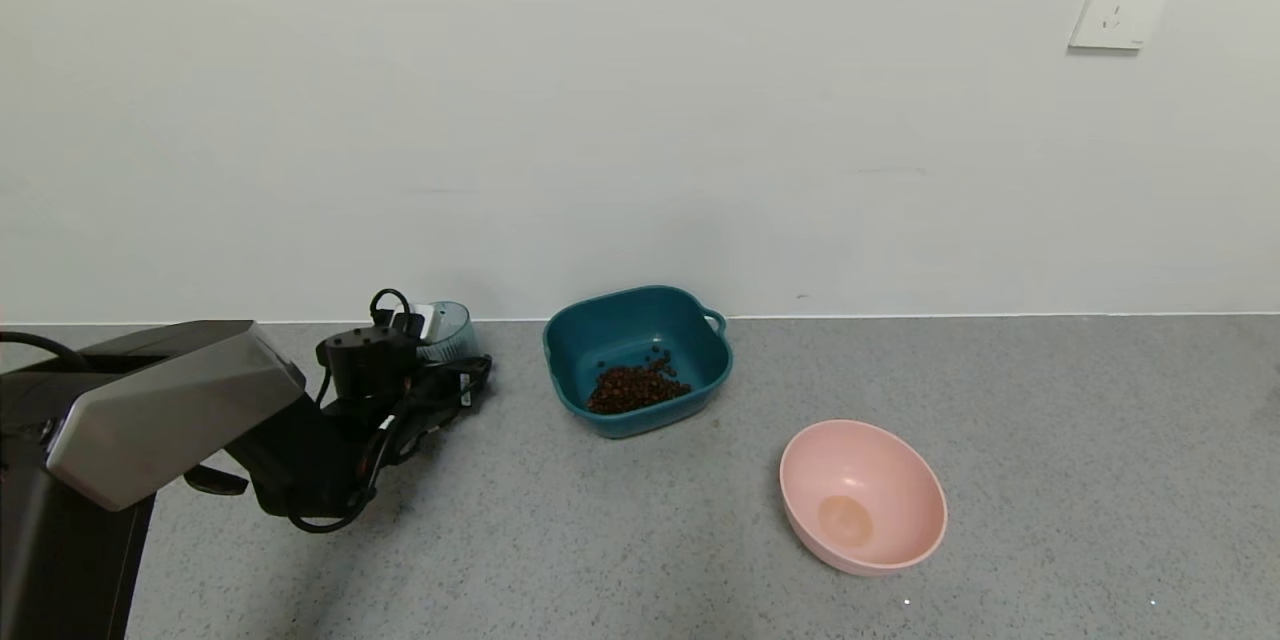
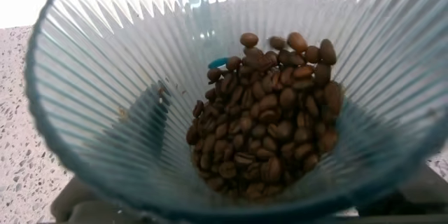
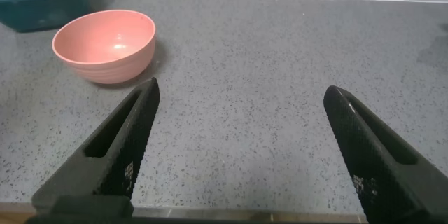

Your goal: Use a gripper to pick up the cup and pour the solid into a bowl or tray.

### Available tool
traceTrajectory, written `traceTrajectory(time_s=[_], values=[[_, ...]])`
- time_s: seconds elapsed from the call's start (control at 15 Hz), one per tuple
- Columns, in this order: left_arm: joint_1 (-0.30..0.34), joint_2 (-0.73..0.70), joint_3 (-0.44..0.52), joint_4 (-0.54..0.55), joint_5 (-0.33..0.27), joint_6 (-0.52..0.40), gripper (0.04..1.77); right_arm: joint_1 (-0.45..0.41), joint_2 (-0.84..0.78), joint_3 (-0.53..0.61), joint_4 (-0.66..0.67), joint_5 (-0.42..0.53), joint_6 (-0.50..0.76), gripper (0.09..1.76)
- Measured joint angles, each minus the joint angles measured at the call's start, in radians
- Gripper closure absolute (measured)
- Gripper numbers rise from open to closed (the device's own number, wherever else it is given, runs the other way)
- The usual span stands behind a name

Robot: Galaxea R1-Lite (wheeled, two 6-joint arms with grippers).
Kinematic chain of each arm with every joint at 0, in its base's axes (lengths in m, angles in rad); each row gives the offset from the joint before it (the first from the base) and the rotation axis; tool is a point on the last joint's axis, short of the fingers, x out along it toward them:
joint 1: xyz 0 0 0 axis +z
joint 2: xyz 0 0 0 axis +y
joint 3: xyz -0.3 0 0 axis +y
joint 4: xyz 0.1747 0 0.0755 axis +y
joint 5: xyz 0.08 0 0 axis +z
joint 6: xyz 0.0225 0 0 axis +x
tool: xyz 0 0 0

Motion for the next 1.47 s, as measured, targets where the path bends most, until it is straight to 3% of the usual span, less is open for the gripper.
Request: traceTrajectory(time_s=[0.53,0.8,1.13,1.47], values=[[-0.005,-0.032,0.023,0.009,0.026,0.0,0.17,0.0,0.0,0.0,0.0,0.0,-0.001,0.14],[-0.009,-0.117,0.066,0.083,0.029,0.0,0.14,0.0,0.0,0.0,0.0,0.0,0.0,0.14],[-0.012,-0.308,0.127,0.247,0.039,0.0,0.12,0.0,0.0,0.0,0.0,0.0,0.0,0.14],[-0.007,-0.542,0.162,0.479,0.026,-0.022,0.11,0.0,0.0,0.0,0.0,0.0,0.0,0.14]])
